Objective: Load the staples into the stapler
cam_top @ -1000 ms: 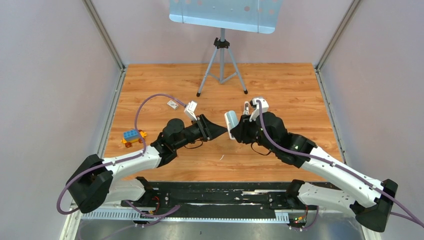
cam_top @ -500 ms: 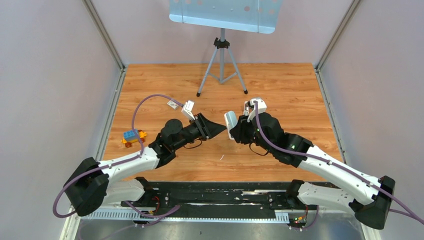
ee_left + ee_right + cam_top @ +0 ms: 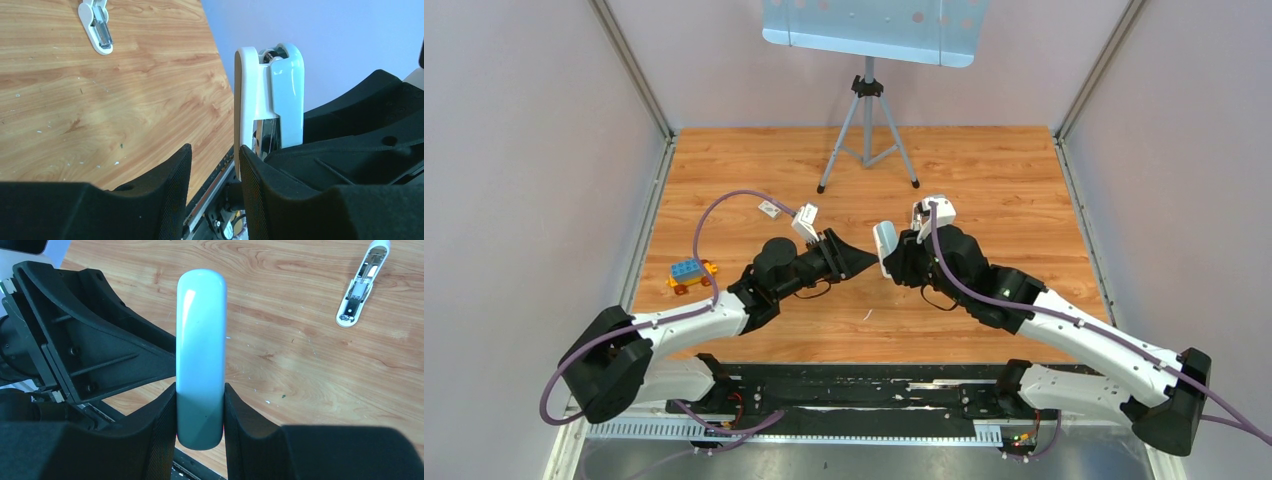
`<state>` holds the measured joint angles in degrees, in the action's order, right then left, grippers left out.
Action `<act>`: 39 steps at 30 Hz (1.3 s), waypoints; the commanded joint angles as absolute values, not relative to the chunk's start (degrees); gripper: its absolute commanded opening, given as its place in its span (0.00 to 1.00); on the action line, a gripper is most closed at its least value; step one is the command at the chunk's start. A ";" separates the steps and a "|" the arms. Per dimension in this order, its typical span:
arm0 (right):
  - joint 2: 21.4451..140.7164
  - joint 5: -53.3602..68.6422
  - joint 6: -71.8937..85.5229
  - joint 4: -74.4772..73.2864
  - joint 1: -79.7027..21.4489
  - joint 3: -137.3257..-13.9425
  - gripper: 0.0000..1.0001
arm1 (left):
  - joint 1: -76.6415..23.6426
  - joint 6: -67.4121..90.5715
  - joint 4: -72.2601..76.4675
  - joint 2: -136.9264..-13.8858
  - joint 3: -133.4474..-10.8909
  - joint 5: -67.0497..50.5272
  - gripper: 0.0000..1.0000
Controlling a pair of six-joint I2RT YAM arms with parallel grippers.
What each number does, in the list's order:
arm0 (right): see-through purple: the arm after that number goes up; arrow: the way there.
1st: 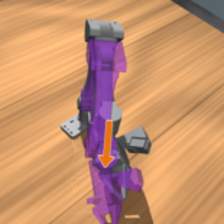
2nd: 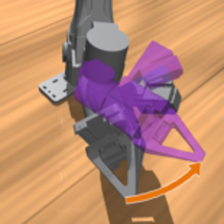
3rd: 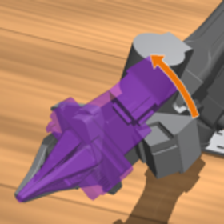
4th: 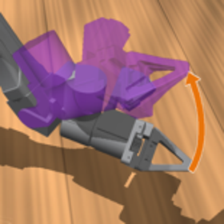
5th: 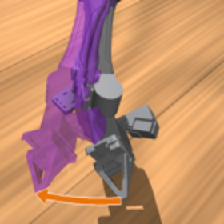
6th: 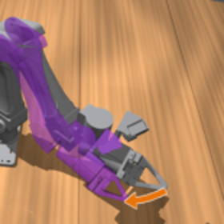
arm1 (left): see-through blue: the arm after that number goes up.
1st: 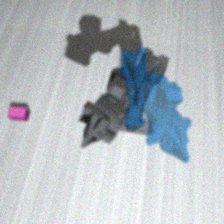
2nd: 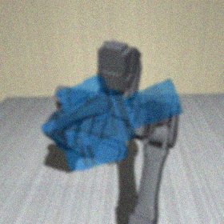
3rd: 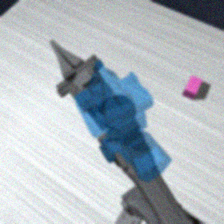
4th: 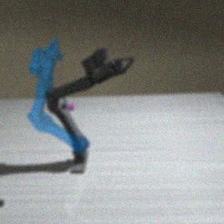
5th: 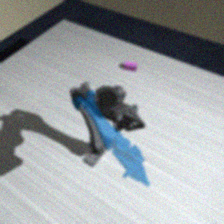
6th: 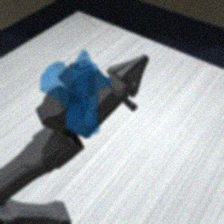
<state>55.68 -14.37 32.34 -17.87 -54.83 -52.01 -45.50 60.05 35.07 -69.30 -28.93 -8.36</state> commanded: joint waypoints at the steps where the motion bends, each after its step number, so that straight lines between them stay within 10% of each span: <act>1: 56.02 -14.24 32.87 -15.31 -56.46 -52.90 0.00 | -45.89 59.33 35.98 -69.98 -31.01 -8.34 0.43; 39: 58.65 -15.81 30.13 -10.53 -59.20 -51.91 0.00 | -46.32 61.59 36.04 -71.77 -31.29 -9.68 0.33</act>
<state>58.46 -15.27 30.89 -13.58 -57.91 -52.01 -45.89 60.05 31.46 -70.43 -32.14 -7.88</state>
